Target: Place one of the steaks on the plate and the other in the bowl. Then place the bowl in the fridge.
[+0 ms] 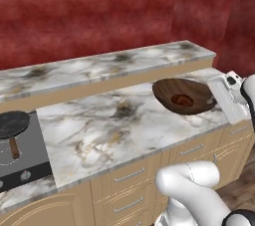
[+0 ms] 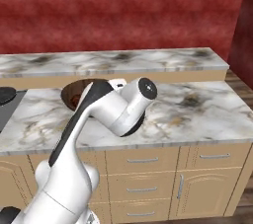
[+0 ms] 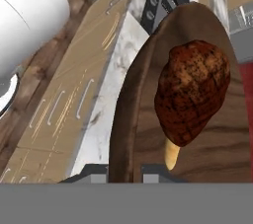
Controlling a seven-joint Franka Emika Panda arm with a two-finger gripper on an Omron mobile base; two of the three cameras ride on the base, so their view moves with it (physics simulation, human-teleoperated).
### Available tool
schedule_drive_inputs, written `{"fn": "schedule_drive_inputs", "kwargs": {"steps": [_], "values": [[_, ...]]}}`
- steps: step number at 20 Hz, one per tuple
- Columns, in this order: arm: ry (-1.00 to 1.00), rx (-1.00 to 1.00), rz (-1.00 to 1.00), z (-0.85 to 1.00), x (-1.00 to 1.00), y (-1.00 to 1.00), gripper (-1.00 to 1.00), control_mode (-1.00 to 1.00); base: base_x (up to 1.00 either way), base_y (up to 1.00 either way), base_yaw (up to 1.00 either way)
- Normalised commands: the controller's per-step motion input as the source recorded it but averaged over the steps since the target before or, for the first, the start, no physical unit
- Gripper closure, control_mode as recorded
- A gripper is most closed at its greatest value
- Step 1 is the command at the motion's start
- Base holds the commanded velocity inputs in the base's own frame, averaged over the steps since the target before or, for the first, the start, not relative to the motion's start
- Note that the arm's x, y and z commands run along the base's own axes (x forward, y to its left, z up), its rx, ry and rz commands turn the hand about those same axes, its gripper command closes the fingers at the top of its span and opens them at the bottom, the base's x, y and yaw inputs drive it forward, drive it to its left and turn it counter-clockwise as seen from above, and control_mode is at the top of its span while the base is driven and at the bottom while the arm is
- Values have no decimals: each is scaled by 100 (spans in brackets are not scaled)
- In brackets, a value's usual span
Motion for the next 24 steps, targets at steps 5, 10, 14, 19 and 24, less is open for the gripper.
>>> {"fn": "schedule_drive_inputs", "kwargs": {"steps": [5,10,14,19,24], "values": [[1,0,7,-17,-55,-8,100,-100,0,0,0],[0,0,8,-15,-29,12,100,-100,0,0,0],[3,0,8,-3,-8,44,100,-100,0,0,0],[0,0,0,0,0,8,100,100,0,0,0],[0,0,0,0,0,0,100,100,-5,-55,-25]]}}
